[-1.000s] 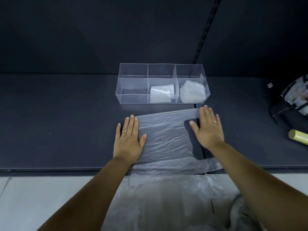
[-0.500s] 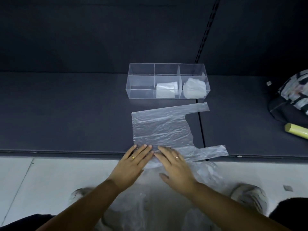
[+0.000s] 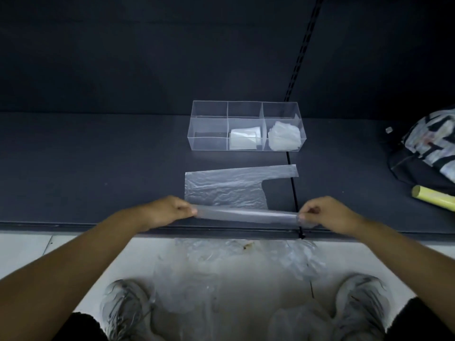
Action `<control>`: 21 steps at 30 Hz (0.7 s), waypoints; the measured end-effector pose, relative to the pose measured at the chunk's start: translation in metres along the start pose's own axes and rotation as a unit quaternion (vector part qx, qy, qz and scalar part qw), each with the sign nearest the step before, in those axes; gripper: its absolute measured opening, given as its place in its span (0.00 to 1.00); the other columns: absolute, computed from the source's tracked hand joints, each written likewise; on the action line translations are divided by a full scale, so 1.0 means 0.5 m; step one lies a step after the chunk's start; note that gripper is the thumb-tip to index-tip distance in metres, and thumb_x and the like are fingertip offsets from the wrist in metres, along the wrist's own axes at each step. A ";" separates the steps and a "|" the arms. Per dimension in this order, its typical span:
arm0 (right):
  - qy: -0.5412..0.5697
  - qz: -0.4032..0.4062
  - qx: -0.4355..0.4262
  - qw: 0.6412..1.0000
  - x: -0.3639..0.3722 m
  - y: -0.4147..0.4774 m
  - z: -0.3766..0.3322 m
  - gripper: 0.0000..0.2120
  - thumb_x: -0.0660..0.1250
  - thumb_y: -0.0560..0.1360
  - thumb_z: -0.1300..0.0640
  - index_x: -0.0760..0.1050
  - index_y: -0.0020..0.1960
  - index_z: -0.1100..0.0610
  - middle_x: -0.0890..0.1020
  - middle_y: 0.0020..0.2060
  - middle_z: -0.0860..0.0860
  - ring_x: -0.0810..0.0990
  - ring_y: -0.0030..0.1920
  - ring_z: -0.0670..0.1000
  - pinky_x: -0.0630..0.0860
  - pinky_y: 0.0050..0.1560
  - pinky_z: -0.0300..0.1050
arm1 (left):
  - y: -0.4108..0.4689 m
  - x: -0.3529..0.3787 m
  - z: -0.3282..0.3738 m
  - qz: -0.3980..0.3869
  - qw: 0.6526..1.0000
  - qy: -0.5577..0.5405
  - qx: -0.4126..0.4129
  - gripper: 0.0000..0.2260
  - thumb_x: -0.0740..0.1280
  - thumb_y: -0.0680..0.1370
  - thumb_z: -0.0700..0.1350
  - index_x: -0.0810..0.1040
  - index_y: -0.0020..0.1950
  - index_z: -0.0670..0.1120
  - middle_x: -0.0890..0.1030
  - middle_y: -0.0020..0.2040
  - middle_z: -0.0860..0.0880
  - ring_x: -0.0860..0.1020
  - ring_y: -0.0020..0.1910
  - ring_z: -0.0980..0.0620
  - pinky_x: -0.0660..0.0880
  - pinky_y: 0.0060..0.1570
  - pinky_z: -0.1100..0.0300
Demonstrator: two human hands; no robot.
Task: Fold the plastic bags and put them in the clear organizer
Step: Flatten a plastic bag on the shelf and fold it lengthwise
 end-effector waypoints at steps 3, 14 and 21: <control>0.077 0.008 0.034 0.996 -0.047 0.032 0.006 0.03 0.71 0.74 0.60 0.82 0.41 0.57 0.85 0.35 0.51 0.81 0.37 0.45 0.76 0.44 0.36 | 0.010 -0.024 -0.010 -0.021 0.991 -0.126 -0.031 0.07 0.66 0.78 0.50 0.84 0.49 0.53 0.83 0.52 0.59 0.77 0.54 0.67 0.69 0.59 0.66; 0.102 0.258 0.094 0.956 -0.051 0.201 -0.013 0.14 0.72 0.73 0.51 0.81 0.41 0.63 0.83 0.40 0.53 0.79 0.43 0.51 0.75 0.49 0.45 | 0.135 -0.060 -0.047 0.318 0.931 -0.169 -0.068 0.10 0.73 0.73 0.52 0.82 0.37 0.47 0.81 0.36 0.53 0.78 0.40 0.53 0.69 0.37 0.65; 0.025 0.303 0.099 0.947 -0.041 0.213 -0.010 0.11 0.71 0.74 0.50 0.78 0.40 0.57 0.81 0.37 0.51 0.78 0.41 0.52 0.74 0.41 0.44 | 0.127 -0.046 -0.009 0.499 0.861 0.092 -0.029 0.08 0.71 0.75 0.46 0.81 0.49 0.43 0.78 0.50 0.42 0.74 0.51 0.40 0.72 0.47 0.51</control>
Point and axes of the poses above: each hand's wrist, its own y-axis towards the middle knuckle, its own x-axis out of the palm, z = x × y, the point moved 4 cm from there along y, towards the middle knuckle
